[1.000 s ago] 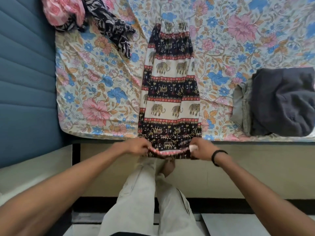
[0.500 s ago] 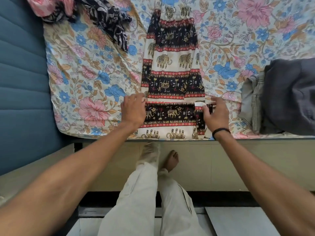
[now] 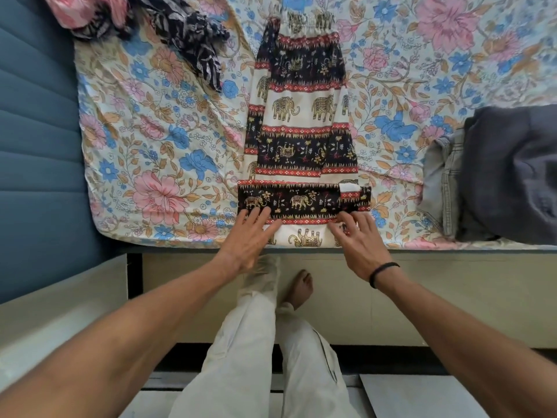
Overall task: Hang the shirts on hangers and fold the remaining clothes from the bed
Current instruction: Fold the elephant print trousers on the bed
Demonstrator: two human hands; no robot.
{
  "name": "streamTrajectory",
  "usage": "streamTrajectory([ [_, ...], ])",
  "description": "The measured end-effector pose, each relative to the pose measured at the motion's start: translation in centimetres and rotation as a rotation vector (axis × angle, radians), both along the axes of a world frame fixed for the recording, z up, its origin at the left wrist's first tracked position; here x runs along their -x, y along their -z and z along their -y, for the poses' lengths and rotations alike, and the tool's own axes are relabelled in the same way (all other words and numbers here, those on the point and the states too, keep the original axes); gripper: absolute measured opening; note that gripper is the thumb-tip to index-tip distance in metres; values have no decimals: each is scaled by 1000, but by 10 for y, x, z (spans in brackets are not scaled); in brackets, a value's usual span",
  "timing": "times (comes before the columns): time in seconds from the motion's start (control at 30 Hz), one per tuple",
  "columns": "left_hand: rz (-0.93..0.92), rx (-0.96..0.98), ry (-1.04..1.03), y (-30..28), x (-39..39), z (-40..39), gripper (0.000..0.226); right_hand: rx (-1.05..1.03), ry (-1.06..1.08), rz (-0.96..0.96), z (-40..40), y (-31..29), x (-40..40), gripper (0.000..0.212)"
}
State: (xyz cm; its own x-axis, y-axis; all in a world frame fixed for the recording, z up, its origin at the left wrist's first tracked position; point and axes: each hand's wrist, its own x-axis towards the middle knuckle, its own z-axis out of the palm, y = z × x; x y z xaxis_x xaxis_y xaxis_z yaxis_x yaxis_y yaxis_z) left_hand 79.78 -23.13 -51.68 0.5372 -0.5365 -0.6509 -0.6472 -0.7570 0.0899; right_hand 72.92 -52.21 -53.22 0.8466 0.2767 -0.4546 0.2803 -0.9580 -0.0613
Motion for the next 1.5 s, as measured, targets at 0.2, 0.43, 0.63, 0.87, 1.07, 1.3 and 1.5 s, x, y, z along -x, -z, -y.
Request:
streamTrajectory([
  [0.2, 42, 170, -98, 7, -10, 1, 40, -87, 153, -62, -2, -15, -13, 44],
  [0.43, 68, 149, -92, 14, -11, -2, 43, -194, 199, -142, 3, -26, -30, 40],
  [0.63, -10, 220, -204, 7, -22, -3, 24, -274, 340, -301, 11, -37, -49, 36],
  [0.87, -181, 361, -424, 6, -54, -4, 11, -302, 444, -343, 14, -38, -75, 23],
  [1.07, -216, 475, -588, -21, -116, 1, 28, -412, 653, -285, 27, -58, -134, 20],
  [1.3, -248, 534, -782, -37, -257, 23, 48, -566, 722, -238, 51, -50, -279, 15],
  [1.5, -398, 198, -707, -5, -324, 24, 71, -464, 791, -299, 65, -27, -328, 19],
])
